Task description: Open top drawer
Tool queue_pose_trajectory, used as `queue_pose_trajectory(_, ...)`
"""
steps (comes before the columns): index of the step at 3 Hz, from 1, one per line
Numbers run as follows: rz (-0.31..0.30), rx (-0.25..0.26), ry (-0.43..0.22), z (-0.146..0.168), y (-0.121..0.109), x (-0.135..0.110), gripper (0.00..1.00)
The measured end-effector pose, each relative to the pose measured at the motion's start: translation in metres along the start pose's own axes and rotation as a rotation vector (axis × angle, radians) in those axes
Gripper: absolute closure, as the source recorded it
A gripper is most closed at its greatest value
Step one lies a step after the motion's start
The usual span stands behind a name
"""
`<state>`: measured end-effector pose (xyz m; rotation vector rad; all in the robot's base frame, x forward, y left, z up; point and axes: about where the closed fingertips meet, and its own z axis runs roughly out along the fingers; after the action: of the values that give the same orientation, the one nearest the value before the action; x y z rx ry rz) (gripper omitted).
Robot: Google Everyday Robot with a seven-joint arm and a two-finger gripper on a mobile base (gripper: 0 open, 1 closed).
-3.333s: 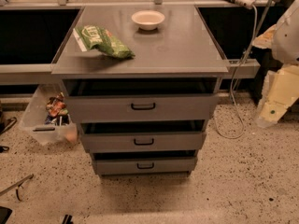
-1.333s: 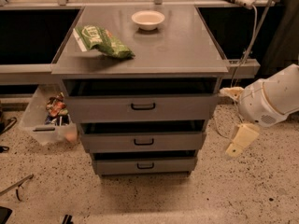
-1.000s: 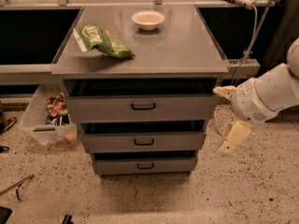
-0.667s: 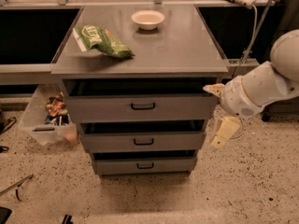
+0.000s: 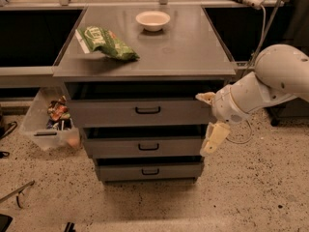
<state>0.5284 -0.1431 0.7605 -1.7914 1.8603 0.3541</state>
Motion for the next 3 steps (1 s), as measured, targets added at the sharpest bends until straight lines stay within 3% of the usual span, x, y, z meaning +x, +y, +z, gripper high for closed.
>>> queue_pose_trajectory(1,-0.015,0.003,0.002,0.005,-0.009,-0.001,0.00)
queue_pose_trajectory(3,-0.059,0.038,0.006,0.023,-0.049,-0.001,0.00)
